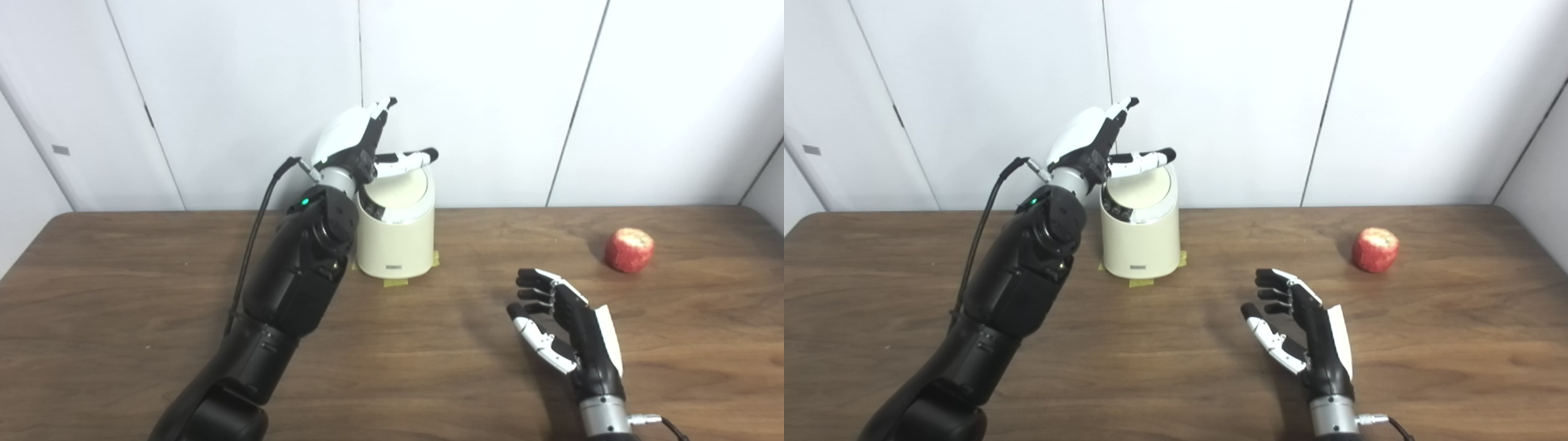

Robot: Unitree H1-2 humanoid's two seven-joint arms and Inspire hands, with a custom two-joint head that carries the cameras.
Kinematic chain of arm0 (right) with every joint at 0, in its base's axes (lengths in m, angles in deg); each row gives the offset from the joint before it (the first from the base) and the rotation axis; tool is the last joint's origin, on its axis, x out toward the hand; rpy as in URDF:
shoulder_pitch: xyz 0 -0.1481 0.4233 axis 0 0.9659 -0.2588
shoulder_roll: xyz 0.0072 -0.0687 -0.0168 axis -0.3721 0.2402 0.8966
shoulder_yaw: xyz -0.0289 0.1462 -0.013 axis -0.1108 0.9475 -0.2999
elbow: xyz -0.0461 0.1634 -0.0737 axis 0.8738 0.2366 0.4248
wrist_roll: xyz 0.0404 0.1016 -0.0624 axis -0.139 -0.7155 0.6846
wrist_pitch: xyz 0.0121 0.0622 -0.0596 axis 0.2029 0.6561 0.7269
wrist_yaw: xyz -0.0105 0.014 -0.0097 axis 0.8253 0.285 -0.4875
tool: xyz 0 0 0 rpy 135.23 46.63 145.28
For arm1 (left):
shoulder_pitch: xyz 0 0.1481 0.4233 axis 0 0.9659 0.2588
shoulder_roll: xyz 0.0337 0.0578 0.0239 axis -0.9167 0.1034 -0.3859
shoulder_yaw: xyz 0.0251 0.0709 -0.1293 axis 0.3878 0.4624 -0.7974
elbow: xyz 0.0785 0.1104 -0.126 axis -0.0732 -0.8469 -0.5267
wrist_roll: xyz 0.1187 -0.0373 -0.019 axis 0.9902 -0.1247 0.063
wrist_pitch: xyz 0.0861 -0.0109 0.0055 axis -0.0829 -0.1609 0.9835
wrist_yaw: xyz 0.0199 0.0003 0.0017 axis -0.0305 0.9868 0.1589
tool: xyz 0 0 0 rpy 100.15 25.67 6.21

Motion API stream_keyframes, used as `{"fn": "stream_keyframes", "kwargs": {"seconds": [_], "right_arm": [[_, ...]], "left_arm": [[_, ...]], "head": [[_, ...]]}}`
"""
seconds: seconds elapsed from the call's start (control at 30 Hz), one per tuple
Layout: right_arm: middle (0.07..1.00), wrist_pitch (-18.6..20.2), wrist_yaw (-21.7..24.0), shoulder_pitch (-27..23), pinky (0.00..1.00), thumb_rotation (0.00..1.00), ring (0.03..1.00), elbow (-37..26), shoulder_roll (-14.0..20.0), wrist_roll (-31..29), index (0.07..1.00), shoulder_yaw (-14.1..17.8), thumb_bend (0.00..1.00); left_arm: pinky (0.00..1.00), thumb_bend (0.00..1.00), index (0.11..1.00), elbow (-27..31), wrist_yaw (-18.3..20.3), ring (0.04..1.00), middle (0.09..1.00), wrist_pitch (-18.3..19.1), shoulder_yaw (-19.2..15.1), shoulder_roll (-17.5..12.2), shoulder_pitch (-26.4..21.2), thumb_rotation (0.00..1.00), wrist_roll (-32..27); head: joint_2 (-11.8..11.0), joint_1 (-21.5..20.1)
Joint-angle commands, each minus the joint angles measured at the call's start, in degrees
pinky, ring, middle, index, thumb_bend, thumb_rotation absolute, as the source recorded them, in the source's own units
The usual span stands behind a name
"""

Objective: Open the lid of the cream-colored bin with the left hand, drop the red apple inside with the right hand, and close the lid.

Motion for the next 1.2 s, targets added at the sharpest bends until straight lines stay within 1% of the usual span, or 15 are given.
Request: {"fn": "stream_keyframes", "kwargs": {"seconds": [0.0,0.1,0.23,0.27,0.33,0.4,0.47,0.57,0.67,0.83,0.93,1.1,1.17], "right_arm": [[0.708,-1.9,-0.7,-0.6,0.6,0.41,0.68,-0.1,-0.3,0.6,0.701,-0.5,0.24],[0.709,-1.6,-0.5,-0.4,0.6,0.38,0.68,-0.5,-0.5,0.1,0.7,-0.4,0.24],[0.707,-1.6,-0.5,-0.3,0.61,0.38,0.681,-0.7,-0.5,-0.1,0.699,-0.3,0.25],[0.707,-1.7,-0.6,-0.3,0.61,0.37,0.68,-0.6,-0.5,-0.2,0.698,-0.2,0.25],[0.707,-1.8,-0.5,-0.2,0.6,0.36,0.68,-0.7,-0.4,-0.2,0.699,-0.3,0.24],[0.712,-1.2,-0.3,-0.1,0.61,0.4,0.686,-1.0,-0.3,-0.1,0.702,-0.3,0.24],[0.713,-1.2,-0.2,0.0,0.61,0.41,0.688,-1.1,-0.3,-0.3,0.703,-0.3,0.25],[0.711,-1.4,-0.1,0.0,0.61,0.4,0.687,-1.1,-0.3,-0.6,0.701,-0.2,0.25],[0.714,-0.4,0.0,0.1,0.61,0.4,0.689,-1.6,-0.4,-0.1,0.706,-0.4,0.25],[0.714,-0.1,-0.1,0.1,0.62,0.42,0.689,-1.8,-0.4,0.4,0.706,-0.4,0.26],[0.712,-0.1,-0.2,0.0,0.61,0.41,0.686,-1.8,-0.5,0.6,0.702,-0.4,0.26],[0.711,0.0,0.0,0.0,0.61,0.39,0.684,-1.9,-0.6,0.1,0.702,-0.4,0.25],[0.71,0.1,0.0,-0.1,0.61,0.39,0.683,-1.9,-0.6,0.4,0.702,-0.5,0.25]], "left_arm": [[1.0,0.68,1.0,-0.4,-2.4,1.0,1.0,-0.3,-0.1,-0.4,-2.9,0.49,2.0],[1.0,0.7,1.0,-1.9,-3.3,1.0,1.0,-0.3,0.1,-0.4,-2.7,0.43,2.9],[1.0,0.71,1.0,-2.0,-4.3,1.0,1.0,-0.3,0.5,-0.8,-2.1,0.36,3.4],[1.0,0.71,1.0,-2.1,-4.5,1.0,1.0,-0.3,0.4,-0.8,-1.9,0.34,3.3],[1.0,0.69,1.0,-2.2,-4.6,1.0,1.0,-0.3,0.3,-0.8,-1.8,0.31,3.7],[1.0,0.65,1.0,-2.2,-4.2,1.0,1.0,-0.2,0.0,-0.8,-1.7,0.29,4.7],[1.0,0.63,1.0,-2.4,-4.1,1.0,1.0,-0.2,-0.4,-0.8,-1.6,0.27,5.2],[1.0,0.62,1.0,-2.7,-4.2,1.0,1.0,-0.2,-0.7,-0.8,-1.4,0.25,5.6],[1.0,0.64,1.0,-2.5,-4.0,1.0,1.0,-0.2,-0.8,-0.9,-1.1,0.26,5.8],[1.0,0.65,1.0,-2.3,-3.9,1.0,1.0,-0.2,-0.3,-1.2,-0.5,0.26,6.0],[1.0,0.68,1.0,-2.3,-4.0,1.0,1.0,-0.3,1.0,-1.8,-0.3,0.27,7.1],[1.0,0.7,1.0,-0.9,-3.0,1.0,1.0,-1.3,8.7,-5.1,-0.3,0.25,13.6],[1.0,0.74,1.0,-0.5,-2.9,1.0,1.0,-1.6,10.5,-5.8,-0.4,0.24,15.0]], "head": [[0.1,-0.1],[0.2,-0.1],[0.3,0.0],[0.3,-0.1],[0.4,-0.1],[0.4,-0.1],[0.4,0.0],[0.5,-0.1],[0.5,-0.2],[0.7,-0.3],[0.7,-0.3],[0.8,-0.2],[0.8,-0.3]]}}
